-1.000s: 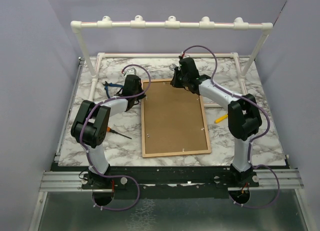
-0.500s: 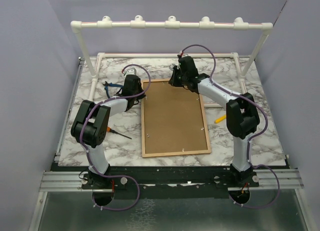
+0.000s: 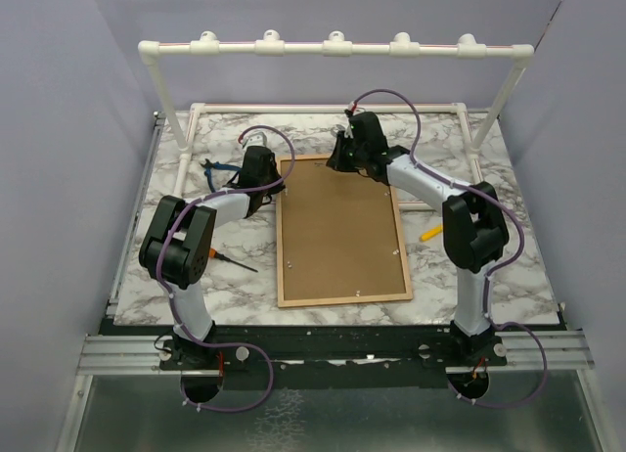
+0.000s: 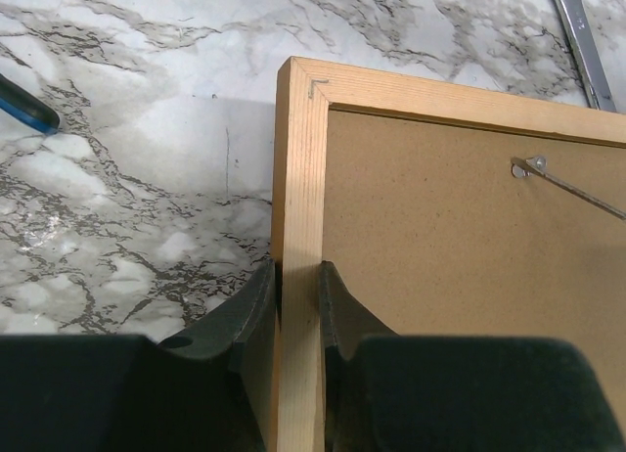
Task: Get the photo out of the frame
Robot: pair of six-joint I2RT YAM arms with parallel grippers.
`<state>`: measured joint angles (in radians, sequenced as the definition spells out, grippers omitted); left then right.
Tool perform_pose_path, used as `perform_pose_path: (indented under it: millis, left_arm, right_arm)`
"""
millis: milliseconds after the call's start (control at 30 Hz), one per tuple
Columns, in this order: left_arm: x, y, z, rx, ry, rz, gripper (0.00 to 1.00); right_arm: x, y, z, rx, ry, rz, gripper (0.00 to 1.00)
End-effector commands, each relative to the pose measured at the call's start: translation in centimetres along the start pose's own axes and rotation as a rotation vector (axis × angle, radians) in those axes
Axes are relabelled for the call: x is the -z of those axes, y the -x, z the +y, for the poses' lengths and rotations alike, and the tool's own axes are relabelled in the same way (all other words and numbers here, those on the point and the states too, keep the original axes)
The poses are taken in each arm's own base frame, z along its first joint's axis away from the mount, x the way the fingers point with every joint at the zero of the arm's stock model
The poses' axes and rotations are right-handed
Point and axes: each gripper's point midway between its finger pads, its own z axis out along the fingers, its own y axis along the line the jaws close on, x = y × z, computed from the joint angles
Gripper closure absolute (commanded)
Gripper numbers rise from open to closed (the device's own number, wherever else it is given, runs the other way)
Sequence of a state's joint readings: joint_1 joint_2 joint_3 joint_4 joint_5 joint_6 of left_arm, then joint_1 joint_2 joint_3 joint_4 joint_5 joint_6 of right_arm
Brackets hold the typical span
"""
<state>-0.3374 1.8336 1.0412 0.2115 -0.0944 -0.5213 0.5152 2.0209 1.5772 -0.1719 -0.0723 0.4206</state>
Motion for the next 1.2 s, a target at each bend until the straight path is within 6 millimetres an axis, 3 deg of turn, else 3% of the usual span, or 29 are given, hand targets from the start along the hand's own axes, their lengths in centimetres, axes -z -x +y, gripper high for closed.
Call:
perform_pose_path:
  millis: [0, 167, 300, 600, 733, 900, 1033, 1167]
  left_arm:
    - [-0.4, 0.0, -0.3, 0.016, -0.014, -0.001, 0.93]
    - [-0.1, 0.2, -0.4, 0.053, -0.012, -0.009, 0.81]
    - [0.6, 0.8, -0.4, 0.072, -0.008, -0.029, 0.67]
    - [4.3, 1.5, -0.3, 0.091, -0.012, -0.069, 0.54]
    - [7.1, -0.1, -0.7, 0.122, -0.044, -0.052, 0.47]
    - [10.3, -3.5, -0.6, 0.133, -0.070, 0.014, 0.37]
    - [11.6, -6.3, 0.3, 0.124, -0.065, 0.066, 0.38]
    - [12.0, -7.8, 1.0, 0.110, -0.056, 0.089, 0.43]
  right_arm:
    - [2.2, 1.8, 0.2, 0.019, -0.019, -0.047, 0.99]
    - [5.0, 2.8, 0.5, 0.031, -0.024, -0.080, 0.99]
    - [7.4, 2.5, -1.1, 0.031, -0.104, -0.110, 0.99]
    - [13.1, -1.1, -6.0, 0.016, -0.307, -0.131, 0.99]
    - [15.4, -2.8, -7.2, 0.015, -0.346, -0.136, 0.99]
    - [17.1, -5.0, -9.7, 0.008, -0.449, -0.127, 0.99]
    - [17.5, -5.9, -10.7, 0.004, -0.487, -0.117, 0.99]
    - [17.6, -6.3, -10.8, 0.006, -0.485, -0.118, 0.99]
